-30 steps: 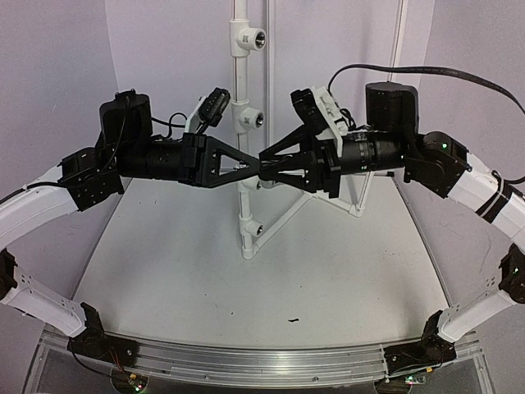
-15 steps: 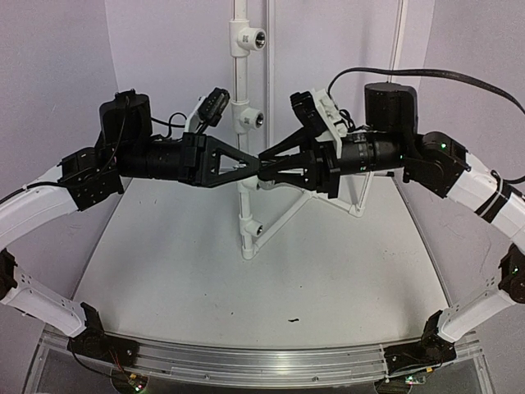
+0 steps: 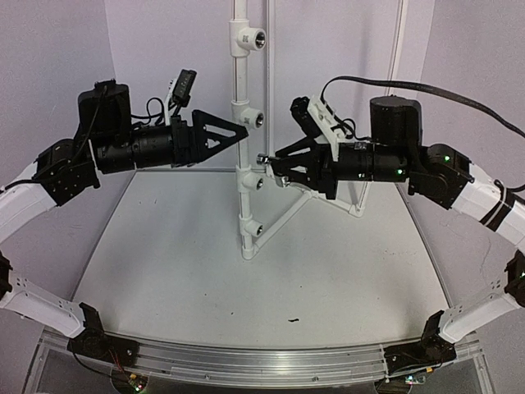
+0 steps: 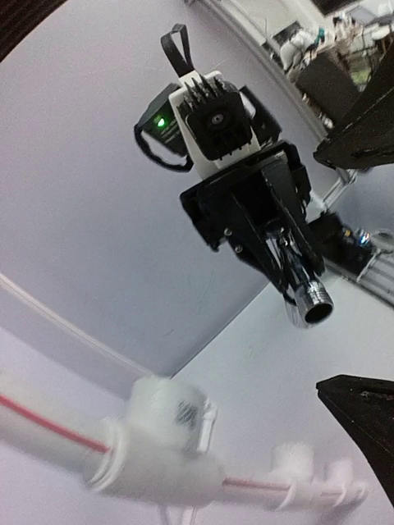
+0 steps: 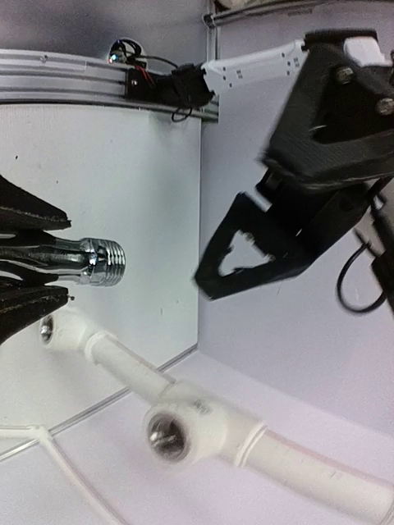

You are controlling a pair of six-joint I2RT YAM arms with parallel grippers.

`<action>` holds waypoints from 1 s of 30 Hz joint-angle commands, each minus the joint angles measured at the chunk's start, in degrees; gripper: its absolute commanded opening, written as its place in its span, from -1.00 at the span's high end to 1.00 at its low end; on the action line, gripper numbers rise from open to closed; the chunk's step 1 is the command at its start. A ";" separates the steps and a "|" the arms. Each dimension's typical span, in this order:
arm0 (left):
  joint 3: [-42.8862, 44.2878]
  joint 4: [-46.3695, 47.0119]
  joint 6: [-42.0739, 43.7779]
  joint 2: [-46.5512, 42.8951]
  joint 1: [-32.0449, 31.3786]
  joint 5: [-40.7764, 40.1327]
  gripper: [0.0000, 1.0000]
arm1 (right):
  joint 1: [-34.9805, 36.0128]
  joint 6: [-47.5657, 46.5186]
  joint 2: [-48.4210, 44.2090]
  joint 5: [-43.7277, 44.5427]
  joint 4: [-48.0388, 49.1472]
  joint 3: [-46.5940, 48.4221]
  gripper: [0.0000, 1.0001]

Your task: Install the water faucets

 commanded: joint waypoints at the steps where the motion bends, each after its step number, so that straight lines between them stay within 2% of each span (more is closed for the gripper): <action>1: 6.86 -6.26 11.07 -0.60 -0.02 -23.26 -0.99 | -0.24 3.21 -6.02 12.10 4.58 0.08 1.00; 5: 12.33 -5.48 24.19 4.19 -0.02 -34.17 -0.99 | -0.24 1.59 -7.21 12.75 3.89 0.06 1.00; 10: 18.72 -1.61 37.47 12.97 0.23 -38.11 -0.99 | -0.23 1.14 -7.21 12.73 3.71 1.46 1.00; 14: 22.13 2.16 40.41 18.12 2.69 -36.00 -0.99 | -0.24 1.32 -6.55 12.72 3.75 1.80 1.00; 18: 19.97 9.23 43.93 19.73 3.76 -31.43 -0.93 | -0.24 1.79 -6.25 12.12 4.38 1.74 1.00; 21: 18.90 13.73 46.85 20.63 4.13 -30.59 -0.79 | -0.24 2.24 -5.76 12.13 4.41 2.31 1.00; 25: 20.26 15.73 47.67 21.31 6.61 -26.64 -0.37 | -0.22 3.10 -4.89 12.62 4.36 3.61 1.00; 28: 20.60 16.46 49.52 21.81 7.26 -23.10 -0.16 | -0.22 2.39 -4.47 13.88 4.26 4.13 1.00; 30: 19.92 18.50 52.30 21.82 7.27 -22.24 0.09 | -0.20 1.44 -3.73 15.43 3.68 5.28 1.00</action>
